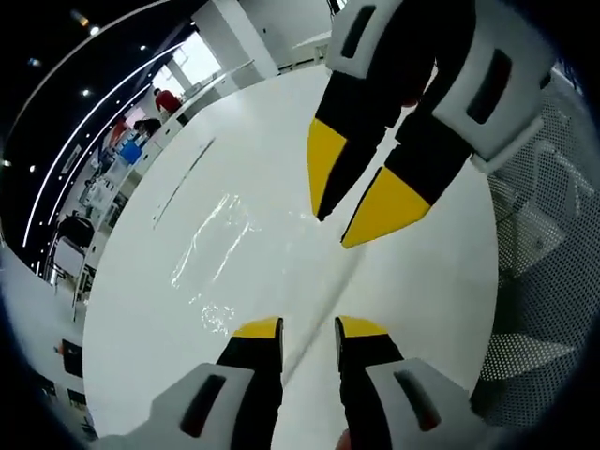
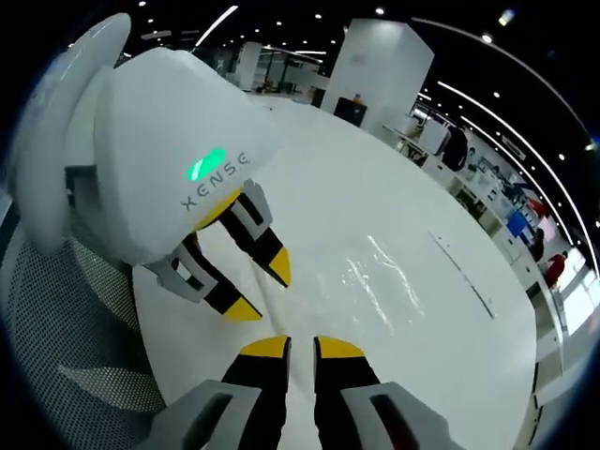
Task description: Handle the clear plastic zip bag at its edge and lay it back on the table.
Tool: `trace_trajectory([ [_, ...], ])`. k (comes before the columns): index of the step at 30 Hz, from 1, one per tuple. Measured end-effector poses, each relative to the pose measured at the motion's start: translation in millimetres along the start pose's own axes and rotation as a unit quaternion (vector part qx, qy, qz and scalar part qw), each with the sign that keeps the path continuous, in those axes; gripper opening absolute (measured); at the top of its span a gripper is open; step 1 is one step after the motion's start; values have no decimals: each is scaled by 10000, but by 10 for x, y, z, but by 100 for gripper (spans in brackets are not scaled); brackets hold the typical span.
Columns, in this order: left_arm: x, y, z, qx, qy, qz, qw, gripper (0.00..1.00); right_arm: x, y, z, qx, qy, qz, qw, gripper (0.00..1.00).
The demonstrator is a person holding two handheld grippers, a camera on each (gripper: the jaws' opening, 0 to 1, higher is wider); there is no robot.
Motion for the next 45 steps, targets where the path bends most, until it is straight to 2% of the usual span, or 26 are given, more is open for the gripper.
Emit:
trace_trajectory([
  [10, 24, 88, -98, -93, 172, -143, 9997, 29, 4, -10, -1, -31, -16, 58, 10000, 13],
  [12, 9, 75, -117, -91, 239, -196, 9995, 31, -3, 2, -8, -88, -35, 72, 9999, 17],
  [14, 28, 94, -145, -161, 467, -378, 9981, 32, -9, 11, -19, -103, -40, 152, 9998, 19],
  [16, -2, 148, -214, -166, 490, -403, 9979, 33, -11, 21, -30, -121, -35, 213, 9997, 19],
  [18, -58, 120, -211, -147, 538, -505, 9972, 35, -35, 32, -33, -125, -45, 264, 9996, 21],
  [20, -101, 116, -250, -192, 668, -855, 9939, 37, -56, 46, -44, -131, -45, 380, 9992, 23],
  [24, -222, 28, -339, -110, 776, -1113, 9907, 41, -147, 75, -52, -90, -128, 737, 9972, 30],
  [27, -295, -30, -403, -7, 964, -1319, 9866, 41, -191, 110, -74, -111, -171, 983, 9949, 36],
  [33, -461, -124, -561, 85, 1315, -1871, 9735, 48, -314, 206, -140, -185, -184, 1292, 9913, 42],
  [35, -484, -220, -650, 273, 1477, -1983, 9686, 47, -324, 236, -171, -216, -139, 1623, 9864, 46],
  [37, -477, -217, -701, 200, 1655, -2192, 9613, 49, -363, 286, -160, -256, -124, 1915, 9811, 49],
  [42, -483, -227, -791, 251, 1764, -2163, 9599, 54, -390, 355, -210, -302, -54, 2123, 9767, 53],
  [45, -536, -262, -799, 287, 1796, -2246, 9573, 58, -400, 375, -258, -376, 55, 2436, 9691, 56],
])
Point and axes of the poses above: the point that each gripper's makers call its tool centre point, and the gripper's own axes: z roughly forward along the fingers, y roughly to its right, x roughly out of its top, the point moved 1 cm from there along -z, roughly backward along the fingers, and after that the axes turned 14 degrees about -x, right-handed, at the moved point
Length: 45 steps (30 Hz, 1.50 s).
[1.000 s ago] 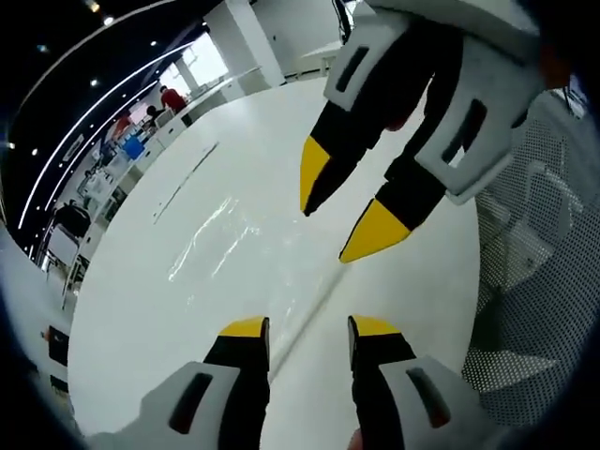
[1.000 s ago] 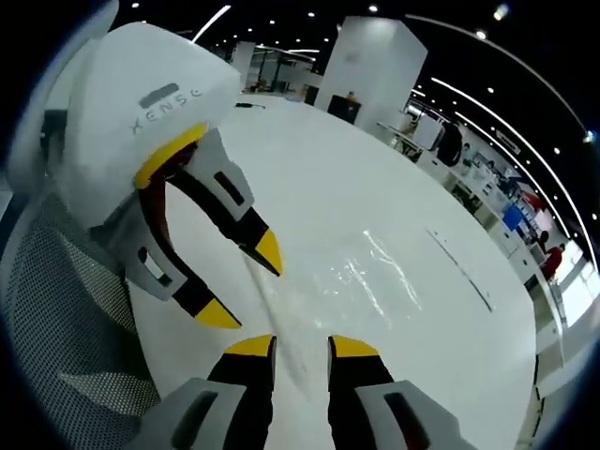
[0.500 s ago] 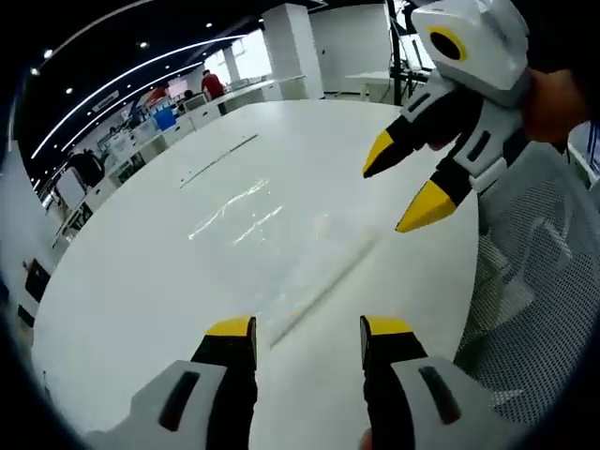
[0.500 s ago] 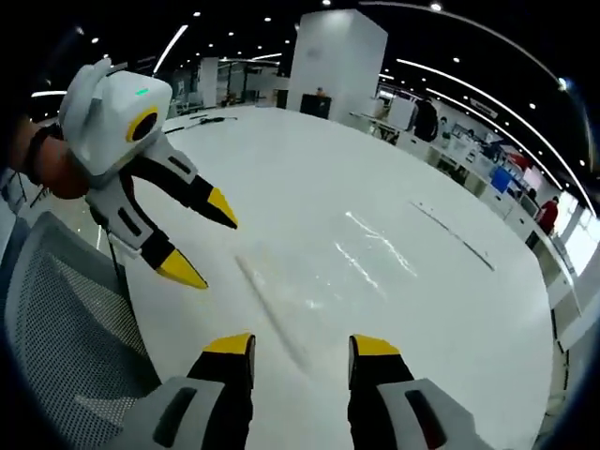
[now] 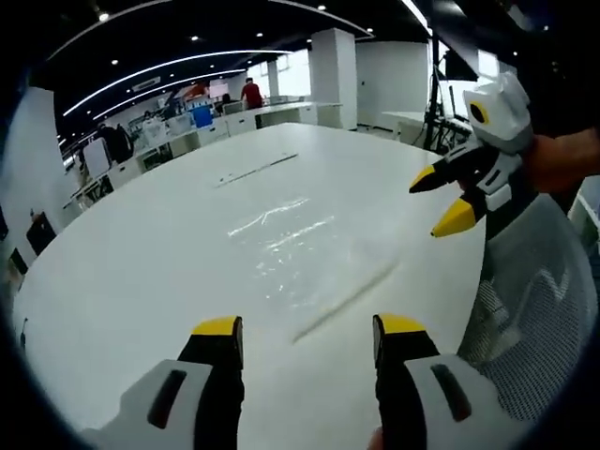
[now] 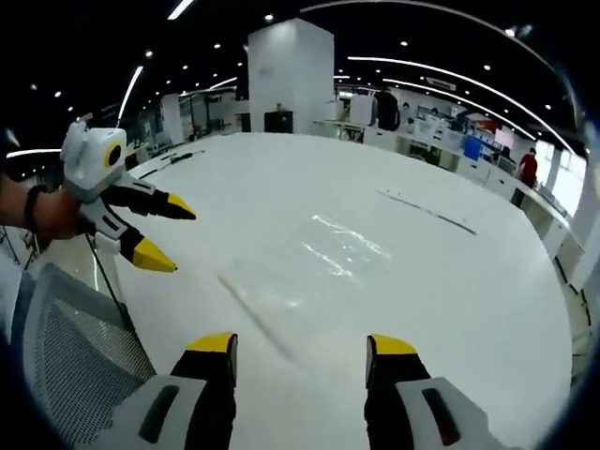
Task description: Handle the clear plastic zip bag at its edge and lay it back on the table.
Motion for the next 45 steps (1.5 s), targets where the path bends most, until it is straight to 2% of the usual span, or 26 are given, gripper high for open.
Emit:
trace_trajectory([
  [4, -97, 48, -13, -42, -87, -81, 9999, 64, -82, 4, -38, 3, -90, 86, 9999, 63],
  [7, -104, 88, -59, -59, -9, -148, 9999, 67, -127, 10, -104, 20, -131, 72, 9999, 67],
  [8, -95, 91, -69, -64, 62, -186, 9998, 68, -135, -12, -105, 74, -129, 131, 9998, 68],
  [14, -197, 100, -90, -41, 19, -324, 9995, 74, -231, -20, -171, 149, -81, 477, 9987, 76],
  [24, -304, 148, -188, -75, -43, -353, 9993, 75, -318, 21, -291, 162, -66, 678, 9975, 83],
  [32, -407, 202, -243, -50, -89, -449, 9989, 74, -400, 45, -343, 174, -120, 726, 9971, 85],
  [40, -413, 254, -231, -19, -103, -490, 9987, 74, -503, 46, -437, 187, -175, 761, 9968, 86],
  [45, -407, 267, -220, 14, -96, -531, 9985, 74, -477, 41, -437, 188, -155, 782, 9966, 86],
])
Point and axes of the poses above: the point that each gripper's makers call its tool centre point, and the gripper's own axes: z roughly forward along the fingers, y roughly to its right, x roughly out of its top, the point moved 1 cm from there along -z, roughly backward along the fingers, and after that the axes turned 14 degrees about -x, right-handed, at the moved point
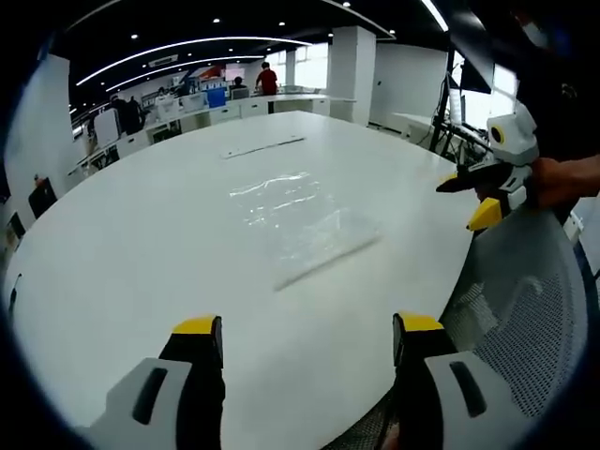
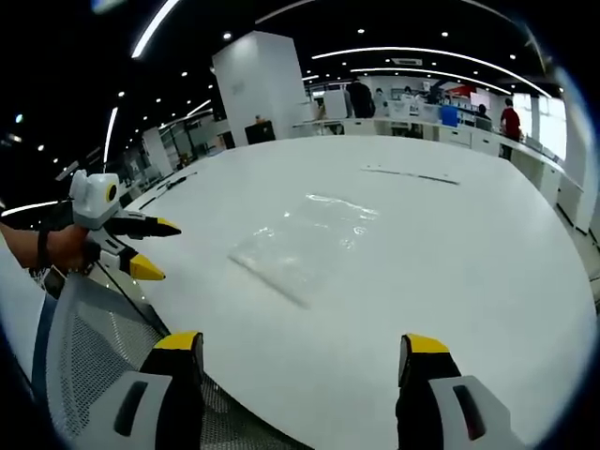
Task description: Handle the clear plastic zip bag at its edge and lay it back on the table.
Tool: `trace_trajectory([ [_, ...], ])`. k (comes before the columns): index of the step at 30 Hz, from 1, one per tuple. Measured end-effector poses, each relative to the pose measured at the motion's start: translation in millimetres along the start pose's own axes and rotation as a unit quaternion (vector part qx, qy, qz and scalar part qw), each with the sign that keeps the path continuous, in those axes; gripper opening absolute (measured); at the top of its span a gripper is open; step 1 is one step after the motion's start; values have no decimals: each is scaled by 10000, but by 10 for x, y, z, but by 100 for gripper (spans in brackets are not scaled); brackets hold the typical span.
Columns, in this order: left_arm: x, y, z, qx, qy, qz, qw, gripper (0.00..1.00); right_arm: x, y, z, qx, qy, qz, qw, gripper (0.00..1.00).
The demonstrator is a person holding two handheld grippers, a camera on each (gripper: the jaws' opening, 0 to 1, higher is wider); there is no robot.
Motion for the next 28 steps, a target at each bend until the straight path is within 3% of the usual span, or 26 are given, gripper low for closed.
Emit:
trace_trajectory([
  [28, 81, -56, -28, 55, 207, -116, 9997, 74, -31, -5, 20, 8, 55, 20, 10000, 88],
])
Point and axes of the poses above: the point that each gripper's makers call its tool centre point, and the gripper's own axes: z roughly forward along the fingers, y roughly to its right, x roughly out of its top, the point moved 1 cm from there along -z, roughly backward along the fingers, and after that the axes turned 14 degrees about -x, right-handed, at the moved point
